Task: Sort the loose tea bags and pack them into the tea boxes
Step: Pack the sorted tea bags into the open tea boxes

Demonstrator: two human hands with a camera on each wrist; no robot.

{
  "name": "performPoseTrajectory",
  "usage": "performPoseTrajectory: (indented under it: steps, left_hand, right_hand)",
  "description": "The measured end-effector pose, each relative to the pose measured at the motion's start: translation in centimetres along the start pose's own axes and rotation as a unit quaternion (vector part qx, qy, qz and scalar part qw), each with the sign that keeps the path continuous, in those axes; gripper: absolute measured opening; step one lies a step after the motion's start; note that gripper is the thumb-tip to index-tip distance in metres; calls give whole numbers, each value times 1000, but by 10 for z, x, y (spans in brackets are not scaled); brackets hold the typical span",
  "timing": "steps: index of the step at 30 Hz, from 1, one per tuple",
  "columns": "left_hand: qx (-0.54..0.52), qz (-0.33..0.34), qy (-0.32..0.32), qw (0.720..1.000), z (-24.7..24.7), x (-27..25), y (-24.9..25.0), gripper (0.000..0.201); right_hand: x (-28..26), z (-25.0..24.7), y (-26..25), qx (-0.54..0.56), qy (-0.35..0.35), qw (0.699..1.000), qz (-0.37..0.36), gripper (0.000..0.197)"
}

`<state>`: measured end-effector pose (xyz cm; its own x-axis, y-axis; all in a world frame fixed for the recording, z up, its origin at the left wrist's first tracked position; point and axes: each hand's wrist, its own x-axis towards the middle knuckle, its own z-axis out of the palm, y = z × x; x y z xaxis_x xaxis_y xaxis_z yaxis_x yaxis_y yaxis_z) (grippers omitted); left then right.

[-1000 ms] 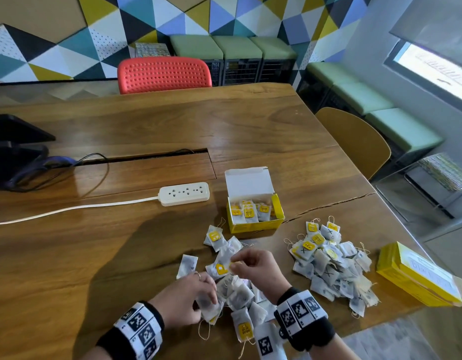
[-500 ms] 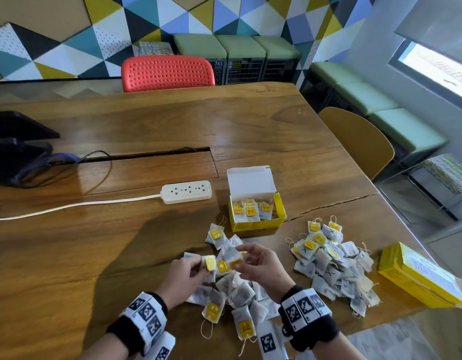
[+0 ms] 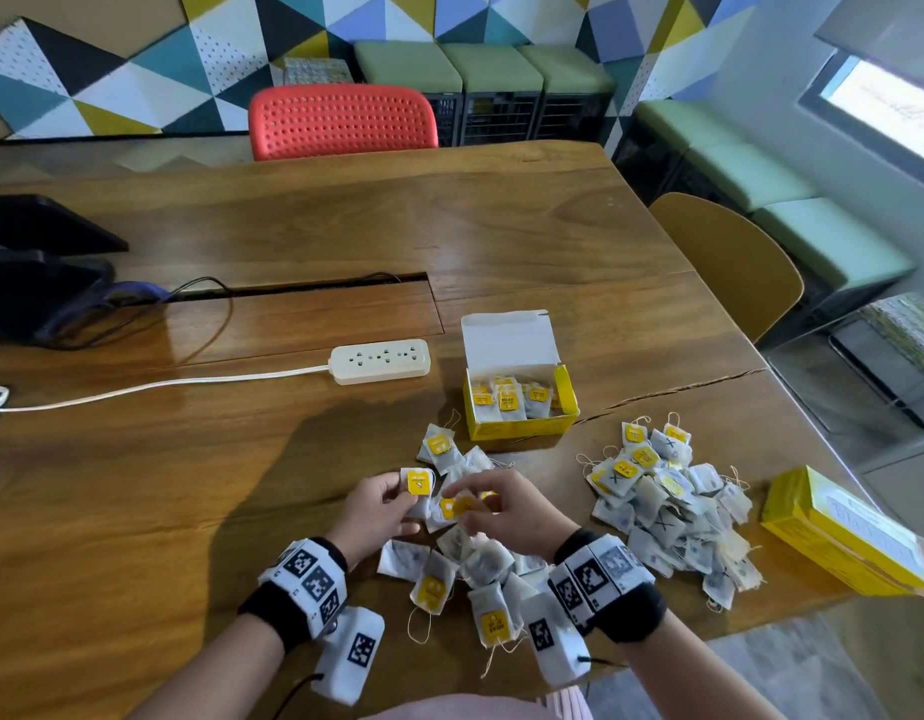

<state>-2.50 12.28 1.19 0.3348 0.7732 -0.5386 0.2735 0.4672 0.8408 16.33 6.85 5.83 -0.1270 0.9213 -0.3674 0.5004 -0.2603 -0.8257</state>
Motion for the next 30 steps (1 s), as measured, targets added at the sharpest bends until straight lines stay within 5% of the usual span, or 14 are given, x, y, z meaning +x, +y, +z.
performPoseTrajectory:
  steps: [2, 5, 12, 17, 23, 26, 30]
  left_hand:
    - [8, 1, -5, 1000, 0, -1, 2, 16]
    - [9, 9, -34, 999, 5, -6, 5, 19]
    - [-23, -16, -89, 996, 10, -11, 14, 29]
    - [-3, 9, -139, 990, 7, -15, 15, 21]
    - [-17, 4, -116, 993, 1, -12, 11, 19]
    - [-77, -18, -72, 994, -5, -9, 9, 18]
    - [-130, -24, -53, 990, -12, -10, 9, 14]
  right_hand:
    - [3, -1, 2, -46, -34, 998, -23, 34]
    - [9, 1, -2, 23, -66, 998, -10, 29]
    - [24, 9, 2, 15, 84, 995, 53, 25]
    - [27, 9, 0, 15, 105, 993, 55, 29]
    - [31, 1, -1, 66, 116, 988, 71, 13]
    - [34, -6, 5, -70, 144, 984, 76, 8]
    - [37, 6, 12, -217, 60, 971, 76, 25]
